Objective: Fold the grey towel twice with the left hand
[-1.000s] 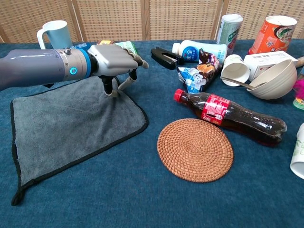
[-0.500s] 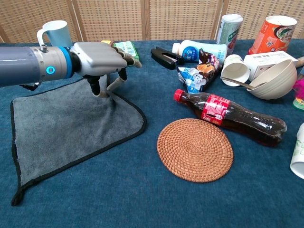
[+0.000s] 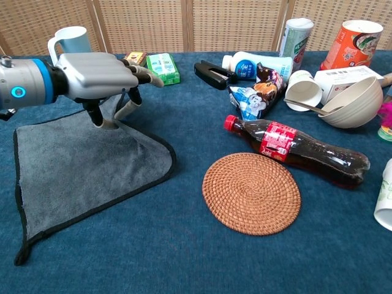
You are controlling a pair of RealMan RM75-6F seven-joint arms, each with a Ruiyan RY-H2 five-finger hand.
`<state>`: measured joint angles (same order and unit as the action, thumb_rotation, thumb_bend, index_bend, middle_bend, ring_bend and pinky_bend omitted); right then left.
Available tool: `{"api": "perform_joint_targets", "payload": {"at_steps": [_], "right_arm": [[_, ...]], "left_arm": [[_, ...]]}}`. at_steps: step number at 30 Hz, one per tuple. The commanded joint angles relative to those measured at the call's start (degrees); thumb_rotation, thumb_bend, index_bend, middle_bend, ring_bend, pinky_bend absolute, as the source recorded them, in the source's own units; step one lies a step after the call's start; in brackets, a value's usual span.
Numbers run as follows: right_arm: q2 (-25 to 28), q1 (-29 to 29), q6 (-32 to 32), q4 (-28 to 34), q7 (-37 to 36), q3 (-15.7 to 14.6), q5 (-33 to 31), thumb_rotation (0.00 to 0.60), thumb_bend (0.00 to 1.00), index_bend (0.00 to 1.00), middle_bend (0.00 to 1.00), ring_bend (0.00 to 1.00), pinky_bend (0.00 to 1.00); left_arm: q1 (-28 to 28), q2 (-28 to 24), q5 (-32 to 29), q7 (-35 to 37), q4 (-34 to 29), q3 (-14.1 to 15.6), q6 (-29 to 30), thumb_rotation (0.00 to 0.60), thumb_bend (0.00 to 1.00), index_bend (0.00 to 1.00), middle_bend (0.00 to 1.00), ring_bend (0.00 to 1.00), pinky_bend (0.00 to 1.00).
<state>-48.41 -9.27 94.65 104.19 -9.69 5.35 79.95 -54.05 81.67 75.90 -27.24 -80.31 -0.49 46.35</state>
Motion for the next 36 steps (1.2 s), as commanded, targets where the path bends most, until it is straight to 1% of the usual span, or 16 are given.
{"api": "perform_joint_targets", "payload": {"at_steps": [1,6,9,12,23,30,32,36], "right_arm": [[0.0,0.0,0.0,0.0,0.1,0.0,0.0,0.600,0.00,0.00,0.00,0.00,0.00],[0.0,0.0,-0.1,0.0,0.0,0.0,-0.1,0.600,0.00,0.00,0.00,0.00,0.00],[0.0,0.1,-0.2,0.1,0.2,-0.1,0.1,0.600,0.00,0.00,0.00,0.00,0.00],[-0.1,0.1,-0.2,0.2,0.4,-0.2,0.2,0.600,0.00,0.00,0.00,0.00,0.00],[-0.1,0.1,-0.1,0.3,0.6,-0.3,0.4,0.600,0.00,0.00,0.00,0.00,0.00],[-0.1,0.2,-0.4,0.3,0.8,-0.4,0.4,0.600,0.00,0.00,0.00,0.00,0.00],[-0.1,0.3,-0.4,0.3,0.6,-0.3,0.3,0.600,0.00,0.00,0.00,0.00,0.00],[0.0,0.3,-0.5,0.3,0.5,-0.4,0.3,0.600,0.00,0.00,0.00,0.00,0.00]], "left_arm": [[1.2,-1.2,1.2,1.2,-1.4,0.9,1.3,0.600,0.37,0.65,0.00,0.00,0.10],[3.1,-2.7,3.4,2.6,-2.9,2.1,3.4,0.600,0.37,0.65,0.00,0.00,0.10],[5.0,-4.4,5.7,3.2,-4.0,3.8,5.8,0.600,0.37,0.65,0.00,0.00,0.10],[6.2,-5.1,7.4,4.2,-4.0,4.5,7.2,0.600,0.37,0.65,0.00,0.00,0.10],[9.0,-6.2,9.9,6.4,-3.5,5.7,9.2,0.600,0.37,0.65,0.00,0.00,0.10],[11.4,-7.3,11.3,7.8,-3.3,6.8,10.5,0.600,0.37,0.65,0.00,0.00,0.10],[12.5,-7.7,11.8,8.2,-3.1,7.5,11.3,0.600,0.37,0.65,0.00,0.00,0.10],[13.6,-7.7,12.2,9.0,-2.7,7.8,11.7,0.600,0.37,0.65,0.00,0.00,0.10]]}}
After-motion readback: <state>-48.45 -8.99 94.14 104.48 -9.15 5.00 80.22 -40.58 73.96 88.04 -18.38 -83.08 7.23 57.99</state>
